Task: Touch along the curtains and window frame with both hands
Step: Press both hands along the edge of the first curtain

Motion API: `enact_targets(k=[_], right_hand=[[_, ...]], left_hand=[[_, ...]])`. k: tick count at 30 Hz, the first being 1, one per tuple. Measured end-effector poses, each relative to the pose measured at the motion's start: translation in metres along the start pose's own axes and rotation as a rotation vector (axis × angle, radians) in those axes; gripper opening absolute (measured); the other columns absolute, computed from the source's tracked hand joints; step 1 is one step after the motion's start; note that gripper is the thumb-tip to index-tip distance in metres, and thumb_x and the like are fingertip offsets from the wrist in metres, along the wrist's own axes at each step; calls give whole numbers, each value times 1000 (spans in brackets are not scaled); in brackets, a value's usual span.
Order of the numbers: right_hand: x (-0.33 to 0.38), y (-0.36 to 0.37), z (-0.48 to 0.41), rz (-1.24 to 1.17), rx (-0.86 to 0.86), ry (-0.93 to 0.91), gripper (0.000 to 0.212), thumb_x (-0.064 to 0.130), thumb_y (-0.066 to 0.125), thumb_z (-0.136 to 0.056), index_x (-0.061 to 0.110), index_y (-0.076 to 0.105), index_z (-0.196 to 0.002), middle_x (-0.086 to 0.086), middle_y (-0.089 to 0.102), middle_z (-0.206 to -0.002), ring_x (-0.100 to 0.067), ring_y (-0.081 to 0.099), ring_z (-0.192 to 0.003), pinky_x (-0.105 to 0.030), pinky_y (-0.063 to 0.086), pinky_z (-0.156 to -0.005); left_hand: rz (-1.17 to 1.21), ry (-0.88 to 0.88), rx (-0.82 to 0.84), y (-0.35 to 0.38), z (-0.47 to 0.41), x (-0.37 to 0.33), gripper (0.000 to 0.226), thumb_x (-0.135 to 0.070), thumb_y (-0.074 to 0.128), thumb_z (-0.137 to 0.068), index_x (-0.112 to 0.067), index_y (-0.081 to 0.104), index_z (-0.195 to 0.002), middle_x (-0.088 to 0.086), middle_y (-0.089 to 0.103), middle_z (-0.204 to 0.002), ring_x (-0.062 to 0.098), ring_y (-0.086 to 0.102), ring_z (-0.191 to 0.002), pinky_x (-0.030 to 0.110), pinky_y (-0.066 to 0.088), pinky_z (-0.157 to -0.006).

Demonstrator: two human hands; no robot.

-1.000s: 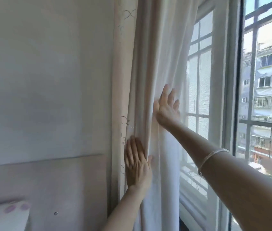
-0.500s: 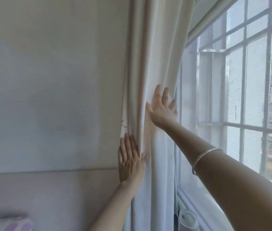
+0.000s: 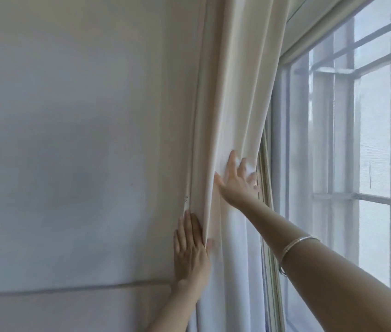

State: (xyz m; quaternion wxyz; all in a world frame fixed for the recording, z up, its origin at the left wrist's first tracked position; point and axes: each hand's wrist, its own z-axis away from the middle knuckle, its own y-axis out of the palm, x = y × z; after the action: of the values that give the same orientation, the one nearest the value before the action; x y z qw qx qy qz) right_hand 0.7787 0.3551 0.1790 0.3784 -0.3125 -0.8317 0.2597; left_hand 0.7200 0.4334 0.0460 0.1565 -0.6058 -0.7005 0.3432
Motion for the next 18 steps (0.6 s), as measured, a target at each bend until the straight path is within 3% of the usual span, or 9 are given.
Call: enact_targets(k=[1,3,5,11,13,15,17,18], right_hand=[[1,8,-9,18,4,5,72,53,29,-91,31,-15,-144,-1,-12,-157,-43,-5,-141,-55,11,-111],[1,24,-24,55,21,7,75,55,31,-90,31,-16,-144,-1,-15,-156,-42,-6,-141,-54,11,-111],[0,42,-39,80,39,16,77,55,32,-89,31,-16,-144,0,-17,-156,-43,-7,-141,-53,12,-112],[-6,92,-84,111,48,25,74,50,32,-91,29,-15,-144,-3,-15,-156,-43,-5,-141,-52,15,-111],[-10,106,-101,116,35,19,74,49,33,-91,28,-15,-144,-3,-15,-156,-44,-4,-140,-53,15,-111],[-15,119,-119,136,35,11,75,50,33,-91,29,-16,-144,-3,-15,-156,-44,-4,-140,-54,15,-111],[-20,133,-135,164,38,2,77,52,34,-90,29,-16,-144,-3,-15,-156,-43,-5,-141,-54,15,-111],[-23,139,-141,181,40,-7,78,52,35,-90,30,-16,-144,-3,-15,-156,-43,-5,-141,-54,16,-111]], left_hand=[[13,-1,-14,9,-9,7,64,-36,30,-77,6,57,-116,14,63,-118,29,63,-105,38,56,-74],[41,5,-74,26,-21,19,78,-35,29,-77,15,15,-136,19,48,-133,32,57,-113,36,55,-80],[66,59,-181,46,-32,32,85,-35,28,-77,5,-16,-138,18,44,-137,31,56,-115,35,54,-82],[-12,70,-264,95,-74,56,81,-41,24,-83,3,-16,-138,10,54,-130,24,64,-104,34,55,-78],[-53,50,-281,108,-88,59,81,-41,23,-84,3,-16,-138,13,48,-134,22,64,-105,31,51,-86],[-74,53,-277,125,-101,61,89,-38,36,-79,3,-18,-138,15,47,-135,22,63,-108,29,27,-108],[-112,52,-259,141,-112,63,101,-39,51,-79,3,-20,-137,19,37,-141,22,58,-115,29,-3,-112],[-127,46,-257,146,-117,65,103,-40,53,-79,3,-21,-137,20,23,-146,23,52,-122,30,-8,-111]])
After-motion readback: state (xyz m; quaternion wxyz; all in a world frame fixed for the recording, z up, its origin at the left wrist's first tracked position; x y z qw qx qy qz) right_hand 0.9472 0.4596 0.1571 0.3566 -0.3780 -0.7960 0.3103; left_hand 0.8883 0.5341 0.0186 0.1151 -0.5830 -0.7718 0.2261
